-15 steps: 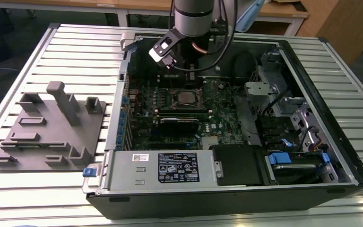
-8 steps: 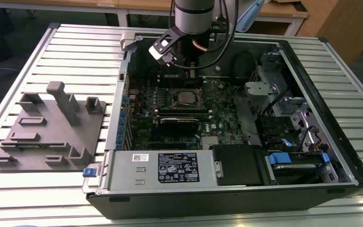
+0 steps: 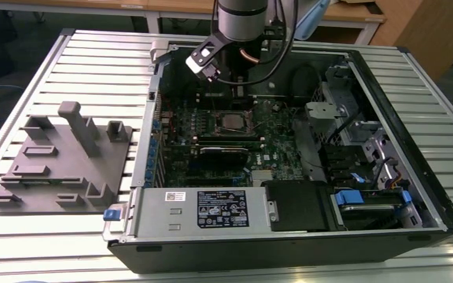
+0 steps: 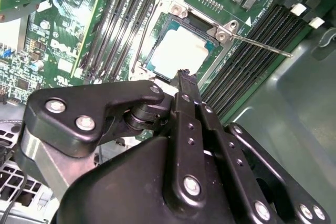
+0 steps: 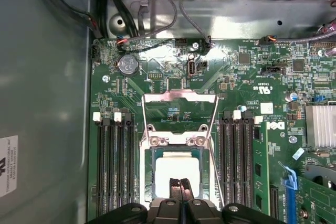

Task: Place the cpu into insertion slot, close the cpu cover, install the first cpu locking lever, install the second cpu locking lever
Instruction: 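Close the cpu cover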

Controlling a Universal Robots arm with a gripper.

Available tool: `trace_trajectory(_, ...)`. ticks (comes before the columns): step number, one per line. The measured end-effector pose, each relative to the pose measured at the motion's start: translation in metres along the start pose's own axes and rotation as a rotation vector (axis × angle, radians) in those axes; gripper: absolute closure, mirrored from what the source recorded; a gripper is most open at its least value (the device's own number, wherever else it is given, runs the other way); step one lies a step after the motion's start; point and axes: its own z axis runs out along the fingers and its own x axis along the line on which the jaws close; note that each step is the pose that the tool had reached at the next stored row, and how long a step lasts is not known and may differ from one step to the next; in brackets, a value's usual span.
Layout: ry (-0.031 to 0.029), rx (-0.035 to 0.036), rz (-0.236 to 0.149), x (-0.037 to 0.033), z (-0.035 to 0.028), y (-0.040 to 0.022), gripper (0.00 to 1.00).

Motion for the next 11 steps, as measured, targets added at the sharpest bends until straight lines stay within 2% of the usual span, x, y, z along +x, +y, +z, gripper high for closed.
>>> trace_trajectory(5,0.0002,-0.0001,0.000,0.0000,-0.0076,0.0005,0.90)
trace_trajectory(8,0.0005,-0.0003,0.000,0.0001,-0.0078,0.0007,0.90)
trace_trajectory(11,0.0002,0.0000,0.000,0.0001,-0.0077,0.0047,0.90)
